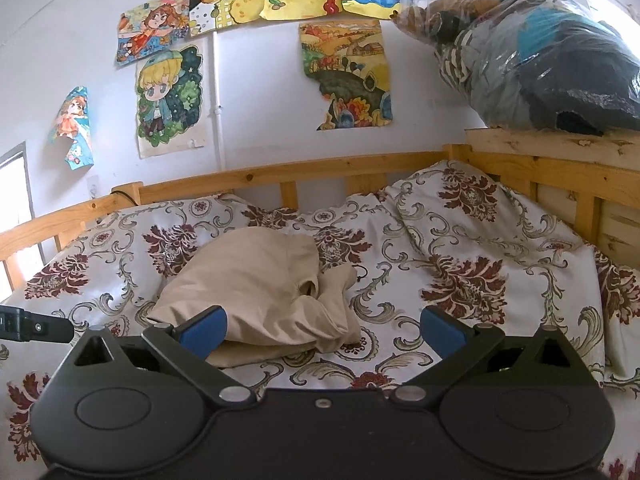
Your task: Fold large clothes
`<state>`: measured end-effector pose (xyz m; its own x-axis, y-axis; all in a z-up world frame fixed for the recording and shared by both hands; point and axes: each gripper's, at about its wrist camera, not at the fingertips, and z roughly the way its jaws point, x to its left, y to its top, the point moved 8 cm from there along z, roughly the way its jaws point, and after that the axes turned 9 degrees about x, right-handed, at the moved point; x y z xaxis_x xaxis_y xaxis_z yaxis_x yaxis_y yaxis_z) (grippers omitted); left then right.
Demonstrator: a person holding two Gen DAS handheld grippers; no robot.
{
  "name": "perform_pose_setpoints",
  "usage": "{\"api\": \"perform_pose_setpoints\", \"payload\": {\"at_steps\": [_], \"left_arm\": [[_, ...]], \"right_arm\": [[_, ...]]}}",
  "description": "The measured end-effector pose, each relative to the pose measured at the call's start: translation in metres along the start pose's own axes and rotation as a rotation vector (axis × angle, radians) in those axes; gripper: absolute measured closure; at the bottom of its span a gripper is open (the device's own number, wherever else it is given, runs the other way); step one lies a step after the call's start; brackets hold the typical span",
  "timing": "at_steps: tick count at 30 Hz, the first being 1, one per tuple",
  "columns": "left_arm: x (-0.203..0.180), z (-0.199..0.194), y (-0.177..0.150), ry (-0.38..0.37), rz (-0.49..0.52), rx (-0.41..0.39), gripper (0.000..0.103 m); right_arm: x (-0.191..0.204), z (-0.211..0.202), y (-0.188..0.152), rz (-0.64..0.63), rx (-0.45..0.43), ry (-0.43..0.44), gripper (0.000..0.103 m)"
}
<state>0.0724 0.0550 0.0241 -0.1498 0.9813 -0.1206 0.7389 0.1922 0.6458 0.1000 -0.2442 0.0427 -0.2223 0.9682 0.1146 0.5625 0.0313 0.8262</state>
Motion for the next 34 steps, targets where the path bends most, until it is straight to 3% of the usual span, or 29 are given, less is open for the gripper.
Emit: {"api": "perform_pose_setpoints", "payload": {"at_steps": [19,34], "left_arm": [[0.009,0.005,-0.002,0.133,0.04,-0.005,0.001],[0.007,0.017,-0.012,0.105,0.058,0.024,0.001]], "right_arm": [[0.003,0.004,-0.001,-0.002,0.017,0.004,0.001],[-0.002,0.017,-0.013,0.032,0.089,0.002,0.001]]}}
